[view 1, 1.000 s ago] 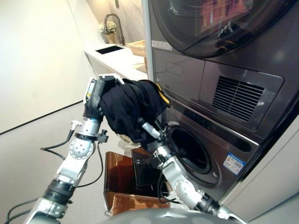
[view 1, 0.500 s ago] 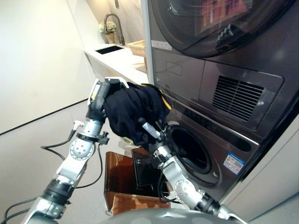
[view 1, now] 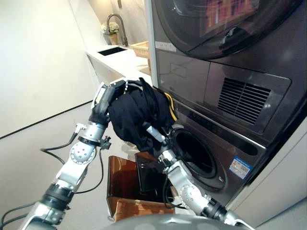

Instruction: Pick up the clothes and place them into the washing machine

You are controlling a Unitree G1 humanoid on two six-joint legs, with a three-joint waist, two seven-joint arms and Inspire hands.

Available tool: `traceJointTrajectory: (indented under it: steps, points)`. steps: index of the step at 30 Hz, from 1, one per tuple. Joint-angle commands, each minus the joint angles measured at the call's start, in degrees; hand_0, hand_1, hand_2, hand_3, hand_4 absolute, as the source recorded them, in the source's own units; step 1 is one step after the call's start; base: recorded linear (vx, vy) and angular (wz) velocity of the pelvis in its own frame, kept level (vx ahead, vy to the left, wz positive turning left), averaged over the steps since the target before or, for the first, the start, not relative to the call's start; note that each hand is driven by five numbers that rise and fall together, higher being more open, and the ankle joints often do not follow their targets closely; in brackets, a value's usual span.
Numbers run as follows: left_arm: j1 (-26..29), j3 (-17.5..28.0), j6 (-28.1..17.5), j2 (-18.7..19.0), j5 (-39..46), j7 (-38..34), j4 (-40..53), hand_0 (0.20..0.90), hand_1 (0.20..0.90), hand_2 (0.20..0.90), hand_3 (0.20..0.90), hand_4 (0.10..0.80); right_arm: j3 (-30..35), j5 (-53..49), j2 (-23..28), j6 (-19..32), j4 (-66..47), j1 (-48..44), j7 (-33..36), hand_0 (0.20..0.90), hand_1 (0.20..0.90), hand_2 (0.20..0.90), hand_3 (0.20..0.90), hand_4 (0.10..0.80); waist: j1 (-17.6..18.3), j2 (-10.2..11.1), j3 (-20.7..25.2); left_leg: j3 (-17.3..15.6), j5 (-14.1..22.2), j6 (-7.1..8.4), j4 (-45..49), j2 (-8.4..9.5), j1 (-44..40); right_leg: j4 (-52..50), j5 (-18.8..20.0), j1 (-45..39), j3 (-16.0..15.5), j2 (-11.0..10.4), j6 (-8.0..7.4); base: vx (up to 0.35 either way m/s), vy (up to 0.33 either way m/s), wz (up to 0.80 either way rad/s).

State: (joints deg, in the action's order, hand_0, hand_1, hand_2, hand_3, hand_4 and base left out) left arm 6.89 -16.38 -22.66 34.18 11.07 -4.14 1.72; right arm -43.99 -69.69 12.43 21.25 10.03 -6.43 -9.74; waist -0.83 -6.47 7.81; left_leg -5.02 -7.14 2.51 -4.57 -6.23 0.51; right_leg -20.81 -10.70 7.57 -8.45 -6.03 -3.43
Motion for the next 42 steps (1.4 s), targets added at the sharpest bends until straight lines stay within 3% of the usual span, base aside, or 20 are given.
traceJointTrajectory:
  steps: [1,15,16,17,18,33,42]
  points:
    - [7.1,0.1,-3.0,3.9,1.2,-0.2,-0.4,0.900,0.900,0.900,0.900,0.800,-0.5,0.1,-6.9,3.8,-7.0,-10.2,-2.9,0.900,0.900,0.900,0.900,0.800,0.7,4.5,2.1,-2.0,4.2,1.03,0.3,2.11,0.5,20.7,11.2,-5.6,0.3,-2.4,-3.71,0.000,0.000,0.00]
    - [9.7,-1.4,-2.6,6.0,1.8,1.0,-1.3,0.900,0.900,0.900,0.900,0.800,-0.9,-0.1,-6.7,3.4,-6.7,-10.2,-3.0,0.900,0.900,0.900,0.900,0.800,0.9,4.1,2.1,-2.0,4.1,1.07,0.2,2.06,0.4,20.6,11.3,-5.5,0.4,-2.3,-3.70,0.000,0.000,0.00]
    - [10.4,-1.8,-2.5,6.4,1.9,1.3,-1.5,0.900,0.900,0.900,0.900,0.800,-1.0,-0.1,-6.6,3.3,-6.7,-10.2,-3.1,0.521,0.521,0.521,0.521,0.529,0.9,4.0,2.1,-2.0,4.2,1.08,0.1,2.08,0.4,20.6,11.3,-5.4,0.5,-2.3,-3.70,0.000,0.000,0.00]
    - [10.7,-1.9,-2.5,6.8,1.9,1.4,-1.5,0.900,0.900,0.900,0.900,0.800,-1.1,-0.1,-6.6,3.3,-6.7,-10.2,-3.1,0.332,0.332,0.332,0.332,0.394,0.9,3.9,2.1,-2.0,4.1,1.10,0.1,2.06,0.3,20.7,11.3,-5.5,0.4,-2.3,-3.70,0.000,0.000,0.00]
    - [11.0,-2.1,-2.5,7.0,1.9,1.5,-1.5,0.900,0.900,0.900,0.900,0.800,-1.1,-0.3,-6.6,3.2,-6.7,-10.1,-3.1,0.200,0.200,0.200,0.200,0.300,1.0,3.9,2.2,-2.0,4.1,1.12,0.1,2.02,0.3,20.7,11.4,-5.4,0.4,-2.4,-3.71,0.000,0.000,0.00]
    - [15.6,-4.2,-1.9,11.2,3.0,3.2,-3.1,0.900,0.900,0.900,0.900,0.800,-1.9,-0.8,-7.1,3.1,-6.3,-10.5,-3.7,0.200,0.200,0.200,0.200,0.300,1.1,3.0,2.1,-2.0,4.0,1.18,0.1,2.16,0.6,20.7,11.6,-5.2,0.7,-2.5,-3.78,0.000,0.000,0.00]
    - [18.3,-4.5,-1.8,15.7,3.1,4.1,-2.7,0.900,0.900,0.900,0.900,0.800,-2.1,-1.0,-7.0,3.0,-6.1,-10.4,-3.9,0.200,0.200,0.200,0.200,0.300,1.1,2.1,2.0,-2.1,3.9,1.28,0.0,2.24,0.7,20.7,11.7,-5.1,0.6,-2.6,-3.82,0.001,-0.001,0.00]
